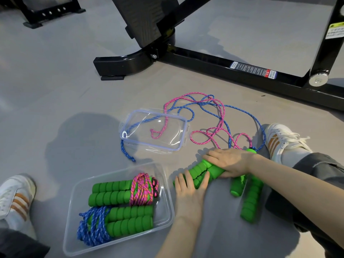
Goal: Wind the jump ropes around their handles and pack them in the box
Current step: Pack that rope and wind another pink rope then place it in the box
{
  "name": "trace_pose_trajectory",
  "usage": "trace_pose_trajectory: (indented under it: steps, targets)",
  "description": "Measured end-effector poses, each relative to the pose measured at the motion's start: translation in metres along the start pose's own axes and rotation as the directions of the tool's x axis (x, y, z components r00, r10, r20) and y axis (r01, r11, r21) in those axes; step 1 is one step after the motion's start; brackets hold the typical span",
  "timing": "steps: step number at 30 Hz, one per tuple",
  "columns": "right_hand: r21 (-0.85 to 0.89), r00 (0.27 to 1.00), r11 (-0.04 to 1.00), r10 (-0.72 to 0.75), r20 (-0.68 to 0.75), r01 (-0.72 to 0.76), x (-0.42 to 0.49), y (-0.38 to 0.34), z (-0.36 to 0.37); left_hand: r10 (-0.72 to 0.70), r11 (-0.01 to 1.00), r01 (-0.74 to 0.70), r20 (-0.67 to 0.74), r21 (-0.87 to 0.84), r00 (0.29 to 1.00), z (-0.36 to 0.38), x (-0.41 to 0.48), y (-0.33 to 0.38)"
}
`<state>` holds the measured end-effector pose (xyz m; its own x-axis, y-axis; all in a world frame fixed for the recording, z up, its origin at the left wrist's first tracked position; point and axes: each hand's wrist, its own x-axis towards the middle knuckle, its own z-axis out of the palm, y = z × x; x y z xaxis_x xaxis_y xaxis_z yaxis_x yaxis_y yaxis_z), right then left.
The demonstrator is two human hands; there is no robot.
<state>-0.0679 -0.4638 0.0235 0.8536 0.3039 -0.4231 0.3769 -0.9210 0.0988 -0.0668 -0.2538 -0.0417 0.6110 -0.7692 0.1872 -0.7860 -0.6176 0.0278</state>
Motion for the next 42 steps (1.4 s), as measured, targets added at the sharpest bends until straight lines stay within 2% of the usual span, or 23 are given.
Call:
trace_pose_trajectory:
  steps: [5, 7, 10, 12, 14, 17, 21, 24, 26, 27, 30, 32, 33, 35, 37, 39, 42]
  targets:
    - [-0.024, 0.999, 1.000, -0.003, 0.053, 0.005, -0.006, 0.000, -0.010, 0.024, 1.000, -0.026, 0.162, 0.008, 0.987, -0.021, -0.002, 0.004]
    - [-0.028, 0.999, 1.000, 0.006, 0.035, -0.005, -0.012, 0.005, -0.019, 0.038, 0.999, -0.041, 0.142, 0.022, 0.989, -0.025, 0.001, 0.005]
    - [-0.021, 0.997, 1.000, 0.011, -0.073, -0.012, -0.025, 0.010, -0.044, 0.074, 0.993, -0.081, 0.078, 0.089, 0.994, -0.040, 0.018, -0.005]
    - [-0.045, 0.977, 0.999, -0.025, -0.214, 0.016, -0.031, 0.014, -0.062, 0.170, 0.974, -0.179, 0.072, 0.136, 0.983, -0.057, 0.021, -0.017]
    - [-0.035, 0.962, 0.998, -0.050, -0.267, 0.042, -0.034, 0.015, -0.079, 0.281, 0.937, -0.285, 0.046, 0.201, 0.959, -0.076, 0.020, -0.036]
    - [-0.028, 0.931, 0.998, -0.065, -0.358, 0.059, -0.033, 0.009, -0.102, 0.303, 0.926, -0.319, 0.107, 0.200, 0.947, -0.116, 0.014, -0.060]
    - [0.005, 0.880, 0.997, -0.067, -0.471, 0.078, -0.027, -0.008, -0.128, 0.363, 0.836, -0.398, 0.162, 0.379, 0.917, -0.154, 0.005, -0.089]
    - [0.023, 0.837, 0.993, -0.083, -0.541, 0.113, -0.023, -0.019, -0.150, 0.485, 0.791, -0.400, -0.075, 0.464, 0.871, -0.167, 0.009, -0.113]
    - [0.054, 0.809, 0.991, -0.066, -0.584, 0.120, -0.021, -0.025, -0.166, 0.506, 0.796, -0.371, -0.191, 0.478, 0.841, -0.167, 0.015, -0.132]
    - [0.082, 0.795, 0.990, -0.043, -0.605, 0.115, -0.020, -0.029, -0.174, 0.511, 0.795, -0.357, -0.225, 0.489, 0.829, -0.173, 0.017, -0.140]
    - [0.252, 0.765, 0.961, 0.080, -0.639, 0.110, -0.017, -0.042, -0.192, 0.655, 0.713, -0.462, -0.265, 0.527, 0.708, -0.201, 0.015, -0.166]
    - [0.444, 0.749, 0.888, 0.211, -0.628, 0.121, -0.016, -0.050, -0.202, 0.708, 0.668, -0.486, -0.280, 0.564, 0.648, -0.227, 0.009, -0.183]
    - [0.553, 0.737, 0.821, 0.286, -0.613, 0.141, -0.015, -0.055, -0.206, 0.708, 0.673, -0.481, -0.298, 0.562, 0.641, -0.240, 0.007, -0.190]
    - [0.783, 0.763, 0.585, 0.401, -0.507, 0.212, -0.014, -0.062, -0.216, 0.706, 0.665, -0.470, -0.285, 0.580, 0.649, -0.252, 0.007, -0.203]
    - [0.900, 0.846, 0.365, 0.377, -0.376, 0.237, -0.014, -0.066, -0.225, 0.722, 0.629, -0.469, -0.243, 0.620, 0.648, -0.262, 0.006, -0.215]
    - [0.958, 0.912, 0.223, 0.328, -0.245, 0.178, -0.017, -0.061, -0.230, 0.738, 0.591, -0.473, -0.201, 0.653, 0.644, -0.273, 0.002, -0.225]
    - [0.987, 0.950, 0.154, 0.296, -0.096, 0.052, -0.024, -0.048, -0.238, 0.741, 0.541, -0.459, -0.141, 0.705, 0.656, -0.279, -0.008, -0.243]
